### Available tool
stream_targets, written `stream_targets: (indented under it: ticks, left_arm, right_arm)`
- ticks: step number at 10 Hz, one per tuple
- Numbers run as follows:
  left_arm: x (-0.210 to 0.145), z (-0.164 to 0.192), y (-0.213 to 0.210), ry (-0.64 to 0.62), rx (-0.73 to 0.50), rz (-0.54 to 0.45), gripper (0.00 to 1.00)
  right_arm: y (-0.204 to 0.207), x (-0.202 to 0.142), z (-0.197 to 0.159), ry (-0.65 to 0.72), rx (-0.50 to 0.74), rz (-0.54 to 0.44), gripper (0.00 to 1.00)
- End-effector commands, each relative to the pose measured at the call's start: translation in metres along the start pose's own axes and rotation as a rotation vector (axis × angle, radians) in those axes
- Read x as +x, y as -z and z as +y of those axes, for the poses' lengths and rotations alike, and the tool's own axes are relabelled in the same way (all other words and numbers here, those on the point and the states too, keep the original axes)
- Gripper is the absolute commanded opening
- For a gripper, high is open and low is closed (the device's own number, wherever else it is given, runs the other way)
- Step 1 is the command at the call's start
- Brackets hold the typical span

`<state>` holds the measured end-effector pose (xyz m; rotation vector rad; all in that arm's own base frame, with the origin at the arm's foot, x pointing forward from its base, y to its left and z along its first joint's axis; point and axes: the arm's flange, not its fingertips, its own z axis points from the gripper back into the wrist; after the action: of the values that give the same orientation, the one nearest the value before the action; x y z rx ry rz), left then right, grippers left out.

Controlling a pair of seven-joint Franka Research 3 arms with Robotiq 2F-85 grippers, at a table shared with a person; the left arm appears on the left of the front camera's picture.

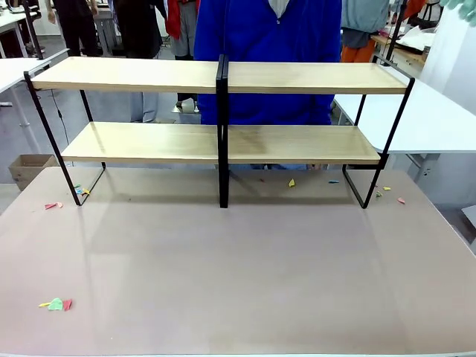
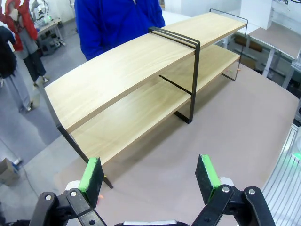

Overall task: Clean the shelves.
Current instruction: Place the Duster on the table.

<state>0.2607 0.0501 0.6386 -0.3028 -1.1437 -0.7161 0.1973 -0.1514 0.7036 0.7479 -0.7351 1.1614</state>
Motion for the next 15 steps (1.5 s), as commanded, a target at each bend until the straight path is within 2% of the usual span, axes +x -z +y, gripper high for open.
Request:
stream_targets:
  ticks: [1,13,14,15]
  left_arm:
    - [-0.001,0.001,0.001,-0.003,-0.003,-0.001,1.0]
    - [-0.001,0.001,0.001,-0.003,-0.003,-0.001,1.0]
    - [-0.001,0.001,0.001,-0.003,-0.003,-0.001,1.0]
    - [-0.001,0.001,0.001,-0.003,-0.003,-0.001,1.0]
  right_arm:
    - [-0.001,0.004,0.0,-0.029,0.008,-0.021,0.12]
    - [-0.001,0.004,0.0,-0.029,0.008,-0.021,0.12]
    - [0.001,0.0,0.0,0.002,0.002,-0.002,0.12]
    - [0.016,0.002,-0.005,0.002,0.068,0.091,0.12]
